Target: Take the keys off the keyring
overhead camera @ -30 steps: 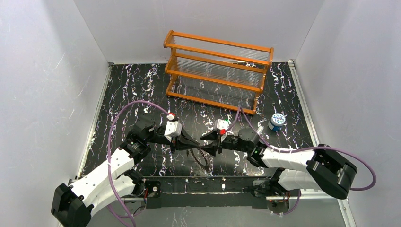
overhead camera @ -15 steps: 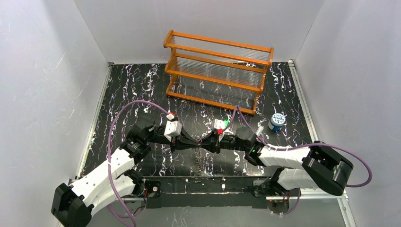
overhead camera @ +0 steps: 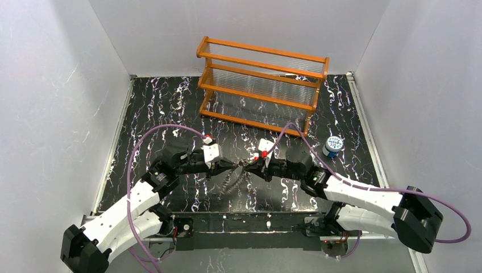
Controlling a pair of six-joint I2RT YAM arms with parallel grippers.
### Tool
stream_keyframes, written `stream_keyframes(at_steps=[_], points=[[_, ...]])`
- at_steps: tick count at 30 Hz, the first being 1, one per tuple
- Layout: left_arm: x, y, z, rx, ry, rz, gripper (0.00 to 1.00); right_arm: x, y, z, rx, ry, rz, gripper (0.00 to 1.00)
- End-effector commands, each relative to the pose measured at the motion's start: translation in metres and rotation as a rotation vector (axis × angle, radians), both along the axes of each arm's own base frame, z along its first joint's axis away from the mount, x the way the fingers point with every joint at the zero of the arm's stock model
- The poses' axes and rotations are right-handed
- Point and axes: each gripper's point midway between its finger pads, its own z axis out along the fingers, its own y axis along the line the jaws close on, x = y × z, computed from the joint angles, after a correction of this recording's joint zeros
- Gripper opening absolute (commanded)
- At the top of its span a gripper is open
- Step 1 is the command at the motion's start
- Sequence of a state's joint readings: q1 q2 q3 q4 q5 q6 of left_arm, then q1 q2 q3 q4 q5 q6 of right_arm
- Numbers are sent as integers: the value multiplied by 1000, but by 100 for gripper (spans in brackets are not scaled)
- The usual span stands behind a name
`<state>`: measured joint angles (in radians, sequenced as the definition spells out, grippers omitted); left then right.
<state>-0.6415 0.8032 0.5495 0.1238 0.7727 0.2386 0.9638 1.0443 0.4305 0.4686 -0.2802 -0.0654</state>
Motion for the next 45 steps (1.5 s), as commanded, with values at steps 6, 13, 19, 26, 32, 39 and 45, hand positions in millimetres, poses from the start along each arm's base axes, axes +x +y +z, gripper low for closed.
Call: stream_keyframes(at_steps=[6, 13, 19, 26, 32, 39, 45], points=[[46, 26, 13, 22, -82, 309, 15, 7, -10, 25, -250, 93, -36, 1], [56, 36, 18, 5, -53, 421, 44, 15, -4, 40, -408, 150, -21, 1], [64, 48, 26, -51, 10, 546, 52, 7, 5, 51, -510, 200, 90, 1], [72, 47, 28, -245, 250, 683, 68, 23, -4, 51, -582, 155, 6, 1], [73, 25, 24, -331, 455, 648, 73, 14, -3, 56, -599, 144, 81, 1], [85, 2, 6, -257, 543, 613, 72, 9, 4, 72, -544, 100, 132, 1], [72, -3, -1, -214, 531, 532, 71, 27, 0, 74, -568, 50, 49, 1]])
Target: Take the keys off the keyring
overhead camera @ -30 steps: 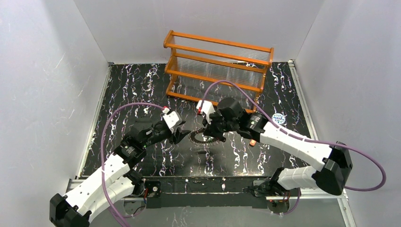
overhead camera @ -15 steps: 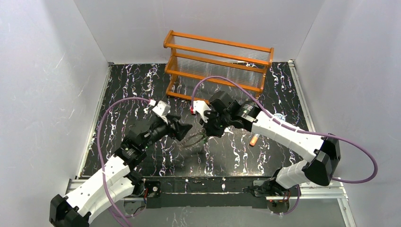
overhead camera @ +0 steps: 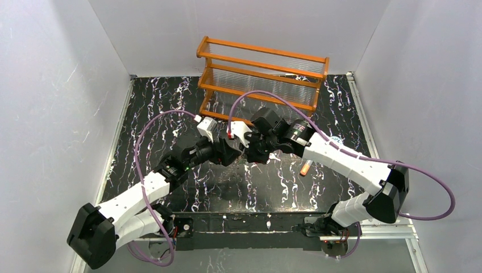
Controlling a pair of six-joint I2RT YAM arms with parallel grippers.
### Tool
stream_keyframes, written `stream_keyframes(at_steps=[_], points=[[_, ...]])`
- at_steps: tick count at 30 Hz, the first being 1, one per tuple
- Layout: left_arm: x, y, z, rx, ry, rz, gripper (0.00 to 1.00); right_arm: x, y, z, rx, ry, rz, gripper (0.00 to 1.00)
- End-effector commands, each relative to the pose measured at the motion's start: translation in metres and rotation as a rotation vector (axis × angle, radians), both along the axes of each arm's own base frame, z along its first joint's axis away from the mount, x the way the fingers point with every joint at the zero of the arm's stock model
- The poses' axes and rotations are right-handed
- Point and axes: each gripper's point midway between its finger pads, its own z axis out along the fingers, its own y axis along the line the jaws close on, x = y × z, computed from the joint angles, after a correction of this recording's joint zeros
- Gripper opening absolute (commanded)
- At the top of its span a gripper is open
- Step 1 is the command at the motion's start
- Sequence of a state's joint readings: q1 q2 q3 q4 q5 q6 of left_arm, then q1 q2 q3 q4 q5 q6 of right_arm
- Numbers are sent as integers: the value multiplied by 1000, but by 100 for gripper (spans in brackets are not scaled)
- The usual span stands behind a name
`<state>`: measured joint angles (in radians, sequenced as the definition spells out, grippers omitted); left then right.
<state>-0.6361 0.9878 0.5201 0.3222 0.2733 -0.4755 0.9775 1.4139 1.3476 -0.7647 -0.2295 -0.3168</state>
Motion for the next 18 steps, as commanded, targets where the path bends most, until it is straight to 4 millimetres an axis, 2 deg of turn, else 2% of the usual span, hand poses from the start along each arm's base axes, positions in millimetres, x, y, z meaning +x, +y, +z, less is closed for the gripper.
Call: stream_keyframes(at_steps=[1, 4, 9, 11, 15, 18], points=[[-13, -7, 30, -65, -83, -98, 71, 19, 6, 32, 59, -120, -39, 1], [-33, -5, 30, -85, -107, -160, 71, 29, 6, 36, 65, -146, -85, 1], [-67, -9, 56, -181, -213, -284, 72, 37, 8, 41, 86, -168, -126, 1], [-76, -13, 53, -186, -205, -326, 72, 37, 11, 47, 112, -169, -120, 1], [-78, -21, 40, -158, -154, -350, 68, 34, 15, 52, 139, -173, -94, 1], [-63, -14, 41, -100, -206, -272, 66, 32, 12, 47, 128, -184, -69, 1]])
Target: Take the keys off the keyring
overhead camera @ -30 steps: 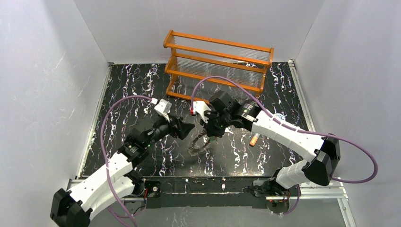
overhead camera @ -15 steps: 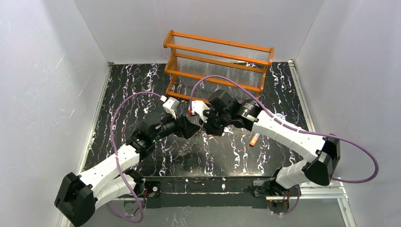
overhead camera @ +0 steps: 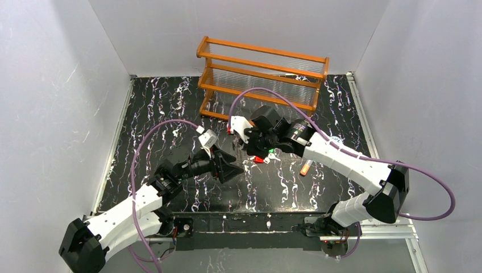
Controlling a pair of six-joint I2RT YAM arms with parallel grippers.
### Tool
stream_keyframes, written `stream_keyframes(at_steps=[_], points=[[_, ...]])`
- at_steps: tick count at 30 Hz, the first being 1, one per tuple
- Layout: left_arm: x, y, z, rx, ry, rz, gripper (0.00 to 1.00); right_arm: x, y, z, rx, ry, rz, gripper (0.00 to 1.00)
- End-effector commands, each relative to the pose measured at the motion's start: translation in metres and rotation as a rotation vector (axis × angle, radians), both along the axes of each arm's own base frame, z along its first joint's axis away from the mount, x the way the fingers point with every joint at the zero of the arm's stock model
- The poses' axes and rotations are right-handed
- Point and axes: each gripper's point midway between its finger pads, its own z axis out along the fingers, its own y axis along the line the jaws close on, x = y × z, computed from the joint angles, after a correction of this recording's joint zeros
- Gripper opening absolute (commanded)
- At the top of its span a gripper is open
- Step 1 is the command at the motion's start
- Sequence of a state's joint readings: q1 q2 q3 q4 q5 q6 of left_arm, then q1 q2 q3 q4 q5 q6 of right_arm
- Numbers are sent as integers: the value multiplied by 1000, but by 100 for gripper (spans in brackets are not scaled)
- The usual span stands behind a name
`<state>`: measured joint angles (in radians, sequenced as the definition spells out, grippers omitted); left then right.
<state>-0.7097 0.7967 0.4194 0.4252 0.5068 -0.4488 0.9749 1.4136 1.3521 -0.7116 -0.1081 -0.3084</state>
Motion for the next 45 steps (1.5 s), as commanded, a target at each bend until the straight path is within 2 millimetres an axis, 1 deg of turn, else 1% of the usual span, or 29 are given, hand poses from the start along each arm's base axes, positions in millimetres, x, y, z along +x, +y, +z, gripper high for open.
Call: stream_keyframes(at_steps=[1, 4, 8, 11, 15, 17, 20, 22, 23, 24, 26, 27, 28, 31, 32, 34, 36, 37, 38, 39, 41, 42, 44, 45], points=[[14, 8, 10, 28, -92, 76, 66, 5, 10, 39, 123, -93, 31, 1], [23, 17, 18, 40, -162, 143, 64, 6, 5, 39, 126, -126, 39, 1], [27, 22, 18, 62, -199, 172, 58, 2, 3, 43, 142, -141, 63, 1], [24, 19, 21, 36, -210, 150, 59, -3, 4, 44, 155, -135, 89, 1], [24, 13, 27, 20, -234, 122, 65, -8, 5, 43, 163, -123, 113, 1], [28, 10, 23, 43, -243, 114, 66, -10, 6, 43, 168, -115, 124, 1], [31, 2, 18, 75, -251, 75, 64, -11, 6, 42, 171, -112, 129, 1], [29, -5, 13, 93, -243, 28, 54, -8, 5, 42, 166, -124, 118, 1], [28, -7, 9, 105, -229, 10, 47, -6, 5, 41, 163, -133, 106, 1], [26, -9, 6, 113, -216, -11, 36, -3, 4, 40, 157, -141, 92, 1], [23, -12, 8, 115, -215, -40, 15, 6, -1, 33, 122, -148, 44, 1], [22, -11, 15, 105, -239, -42, 9, 10, -3, 28, 100, -147, 21, 1], [21, -9, 21, 97, -268, -38, 5, 15, -6, 23, 82, -149, -7, 1], [16, 0, 39, 81, -398, -18, 0, 30, -16, 15, 67, -146, -96, 1], [15, 4, 42, 83, -435, -5, 0, 35, -18, 15, 73, -142, -122, 1], [16, 10, 42, 89, -464, 39, 0, 37, -18, 17, 94, -120, -140, 1], [19, 13, 32, 113, -448, 70, 0, 28, -10, 21, 118, -74, -96, 1], [17, 11, 27, 129, -436, 57, 5, 22, -6, 25, 133, -52, -59, 1], [12, 8, 24, 137, -425, 26, 9, 20, -4, 28, 146, -51, -44, 1], [5, 4, 23, 132, -421, -10, 14, 23, -4, 31, 151, -67, -56, 1], [-9, 0, 31, 85, -442, -65, 25, 28, -7, 30, 138, -94, -67, 1], [-14, 1, 36, 57, -460, -75, 32, 25, -7, 29, 128, -91, -40, 1], [-18, 6, 45, 12, -492, -54, 42, 17, -3, 30, 141, -74, 15, 1], [-16, 10, 50, -4, -500, -20, 46, 15, -3, 31, 146, -74, 29, 1]])
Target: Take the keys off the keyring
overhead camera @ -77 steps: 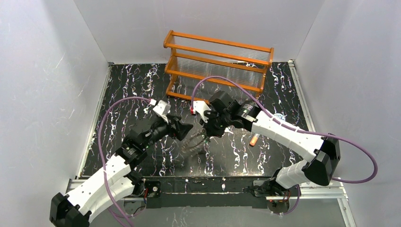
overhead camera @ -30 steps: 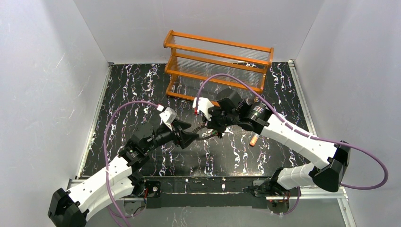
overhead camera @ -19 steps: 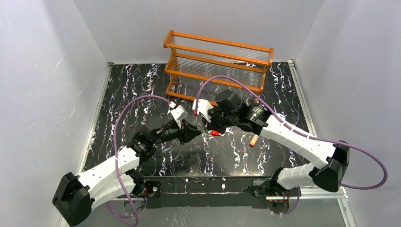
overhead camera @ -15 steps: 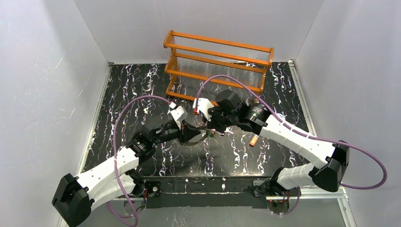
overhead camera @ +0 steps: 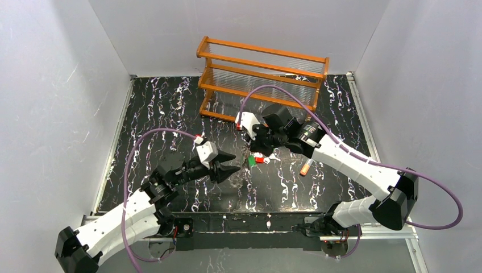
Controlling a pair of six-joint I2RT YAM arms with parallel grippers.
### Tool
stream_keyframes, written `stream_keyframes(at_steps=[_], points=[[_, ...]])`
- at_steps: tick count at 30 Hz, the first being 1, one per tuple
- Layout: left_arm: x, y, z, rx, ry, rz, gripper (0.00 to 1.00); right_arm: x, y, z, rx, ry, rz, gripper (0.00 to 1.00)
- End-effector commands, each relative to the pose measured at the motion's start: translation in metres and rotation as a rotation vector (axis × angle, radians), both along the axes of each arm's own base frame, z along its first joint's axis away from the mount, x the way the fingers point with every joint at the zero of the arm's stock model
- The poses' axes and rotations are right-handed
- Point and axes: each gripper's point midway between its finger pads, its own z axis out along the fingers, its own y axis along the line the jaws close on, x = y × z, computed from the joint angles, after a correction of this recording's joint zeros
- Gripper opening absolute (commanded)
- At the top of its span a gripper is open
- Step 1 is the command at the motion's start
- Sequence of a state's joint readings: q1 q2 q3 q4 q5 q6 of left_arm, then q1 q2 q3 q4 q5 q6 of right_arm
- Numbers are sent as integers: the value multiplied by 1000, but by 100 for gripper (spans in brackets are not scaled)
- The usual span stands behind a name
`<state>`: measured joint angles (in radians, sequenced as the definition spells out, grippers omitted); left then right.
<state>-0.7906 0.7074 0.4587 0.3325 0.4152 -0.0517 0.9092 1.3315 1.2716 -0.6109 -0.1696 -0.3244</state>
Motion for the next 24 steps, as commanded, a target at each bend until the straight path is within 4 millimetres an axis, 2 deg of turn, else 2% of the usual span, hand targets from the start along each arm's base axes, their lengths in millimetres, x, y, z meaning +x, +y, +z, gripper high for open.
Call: stream_keyframes(at_steps=[1, 6, 11, 18, 24], points=[[-11, 9, 32, -127, -94, -1, 49, -1, 6, 19, 46, -38, 66, 1], [11, 19, 24, -88, -49, 144, 55, -11, 7, 34, 82, -53, 132, 1], [23, 13, 23, -63, -21, 167, 54, -18, 7, 35, 74, -43, 186, 1], [37, 5, 12, -13, -11, 184, 39, -20, 7, 34, 76, -47, 199, 1], [40, 2, 8, -9, 7, 190, 33, -27, 9, 38, 101, -34, 229, 1]])
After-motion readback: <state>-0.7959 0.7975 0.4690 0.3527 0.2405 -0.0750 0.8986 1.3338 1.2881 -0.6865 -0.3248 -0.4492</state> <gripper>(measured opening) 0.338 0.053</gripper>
